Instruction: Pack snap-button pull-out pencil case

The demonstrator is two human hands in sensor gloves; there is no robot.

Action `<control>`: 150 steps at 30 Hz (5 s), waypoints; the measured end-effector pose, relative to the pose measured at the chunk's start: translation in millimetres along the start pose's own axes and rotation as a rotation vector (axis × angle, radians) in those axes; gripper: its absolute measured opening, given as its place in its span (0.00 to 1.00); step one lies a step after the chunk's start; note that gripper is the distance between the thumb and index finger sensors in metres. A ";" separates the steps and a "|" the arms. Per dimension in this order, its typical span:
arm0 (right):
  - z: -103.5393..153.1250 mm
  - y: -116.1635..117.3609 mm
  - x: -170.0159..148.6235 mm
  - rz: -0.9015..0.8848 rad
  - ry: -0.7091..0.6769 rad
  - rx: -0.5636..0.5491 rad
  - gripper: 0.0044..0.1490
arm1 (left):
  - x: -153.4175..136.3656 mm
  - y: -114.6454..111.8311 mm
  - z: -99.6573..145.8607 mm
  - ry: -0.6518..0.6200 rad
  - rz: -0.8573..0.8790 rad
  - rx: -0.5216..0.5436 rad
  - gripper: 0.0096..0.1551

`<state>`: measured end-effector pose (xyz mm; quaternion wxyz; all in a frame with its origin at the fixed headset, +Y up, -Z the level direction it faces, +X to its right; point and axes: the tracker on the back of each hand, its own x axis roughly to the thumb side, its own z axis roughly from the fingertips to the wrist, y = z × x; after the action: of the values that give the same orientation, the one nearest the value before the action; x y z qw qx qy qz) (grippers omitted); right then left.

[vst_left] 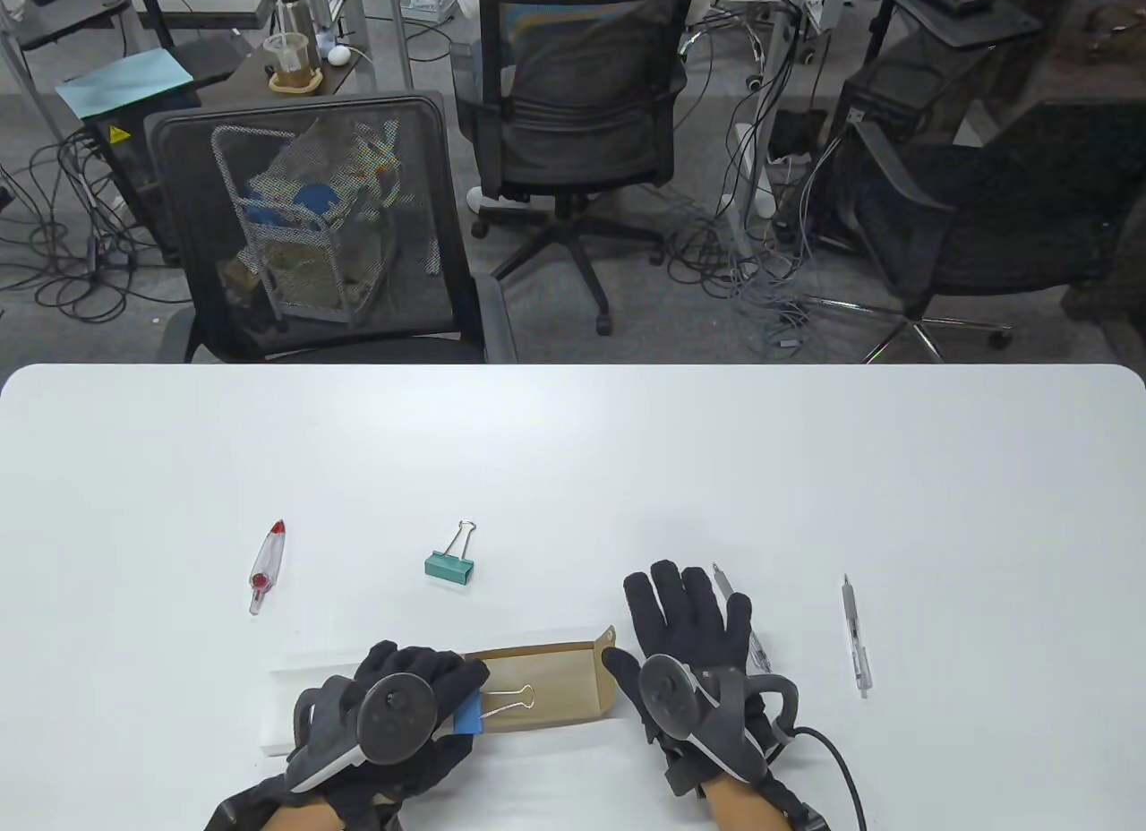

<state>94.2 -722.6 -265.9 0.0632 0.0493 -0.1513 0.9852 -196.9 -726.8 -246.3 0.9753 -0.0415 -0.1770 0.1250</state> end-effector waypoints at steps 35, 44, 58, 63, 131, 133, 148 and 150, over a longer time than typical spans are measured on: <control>12.3 8.2 98.5 0.081 -0.343 0.055 0.32 | -51.9 15.3 -1.7 0.172 -0.061 -0.161 0.61; 11.5 6.8 94.6 0.139 -0.330 0.055 0.31 | -94.5 0.9 -13.5 0.294 -0.030 -0.327 0.57; -1.4 23.6 127.1 0.311 -0.344 0.201 0.30 | -96.9 -1.1 -14.3 0.289 -0.003 -0.327 0.56; -12.5 37.0 140.7 0.149 -0.343 0.264 0.29 | -96.8 -1.5 -14.0 0.292 0.007 -0.330 0.56; -2.6 8.4 13.9 -0.023 -0.127 0.027 0.52 | -36.5 42.5 -104.3 0.636 -0.024 -0.123 0.55; -2.4 8.7 14.1 -0.026 -0.131 0.027 0.52 | -30.7 38.0 -123.8 0.689 -0.073 -0.136 0.53; -0.4 8.4 14.3 -0.046 -0.141 0.022 0.51 | -31.9 -7.3 -192.4 0.916 -0.273 -0.288 0.48; -0.2 8.1 14.4 -0.046 -0.141 0.024 0.51 | -32.6 -11.1 -194.0 0.917 -0.289 -0.296 0.44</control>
<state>78.8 -728.6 -266.8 0.0746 0.1229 -0.1425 0.9793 -154.9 -753.1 -437.1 0.9437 -0.2053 0.2500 -0.0690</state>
